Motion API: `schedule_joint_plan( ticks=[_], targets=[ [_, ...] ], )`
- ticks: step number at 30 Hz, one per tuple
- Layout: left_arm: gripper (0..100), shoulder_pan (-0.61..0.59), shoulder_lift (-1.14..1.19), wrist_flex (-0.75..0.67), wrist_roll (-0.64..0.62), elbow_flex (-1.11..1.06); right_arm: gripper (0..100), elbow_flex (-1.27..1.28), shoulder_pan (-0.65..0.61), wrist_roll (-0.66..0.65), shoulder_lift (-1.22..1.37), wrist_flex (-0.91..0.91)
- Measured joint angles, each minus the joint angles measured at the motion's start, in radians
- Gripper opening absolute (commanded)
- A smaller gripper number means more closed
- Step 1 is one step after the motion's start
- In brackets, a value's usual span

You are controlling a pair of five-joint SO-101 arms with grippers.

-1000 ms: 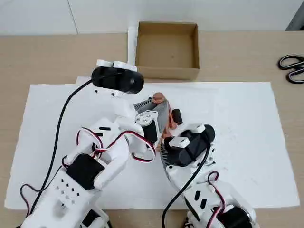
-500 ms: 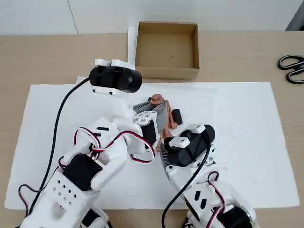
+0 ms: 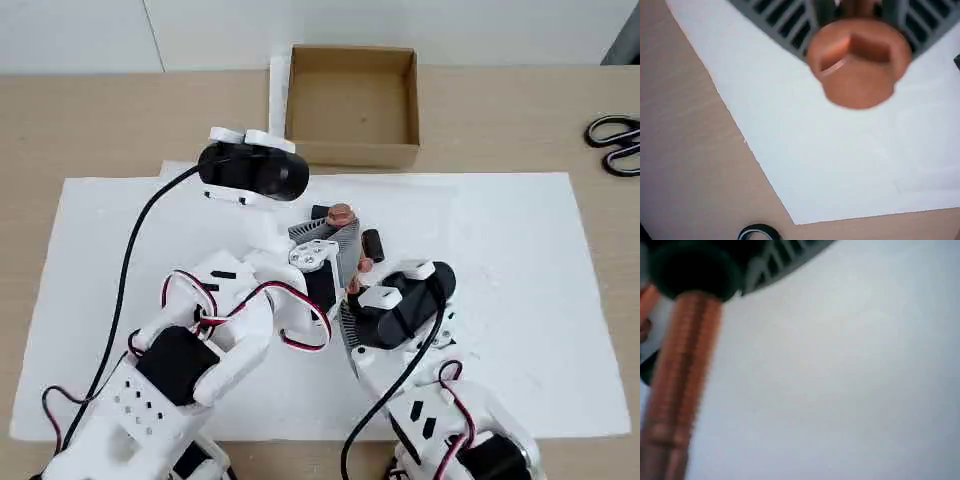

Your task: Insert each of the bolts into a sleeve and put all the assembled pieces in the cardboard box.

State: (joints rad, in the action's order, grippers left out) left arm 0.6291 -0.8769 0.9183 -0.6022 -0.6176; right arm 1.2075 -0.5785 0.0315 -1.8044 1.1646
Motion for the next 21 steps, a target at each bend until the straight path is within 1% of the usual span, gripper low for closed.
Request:
schedule_joint_plan(
  ticks=[9, 21],
  targets=[
    [1, 0.029, 0.000, 0.012, -0.002, 0.000, 0.4, 0.002, 0.000, 0.000, 0.000, 0.000],
    [1, 0.031, 0.000, 0.012, 0.000, 0.000, 0.4, 0.002, 0.000, 0.000, 0.000, 0.000]
  ],
)
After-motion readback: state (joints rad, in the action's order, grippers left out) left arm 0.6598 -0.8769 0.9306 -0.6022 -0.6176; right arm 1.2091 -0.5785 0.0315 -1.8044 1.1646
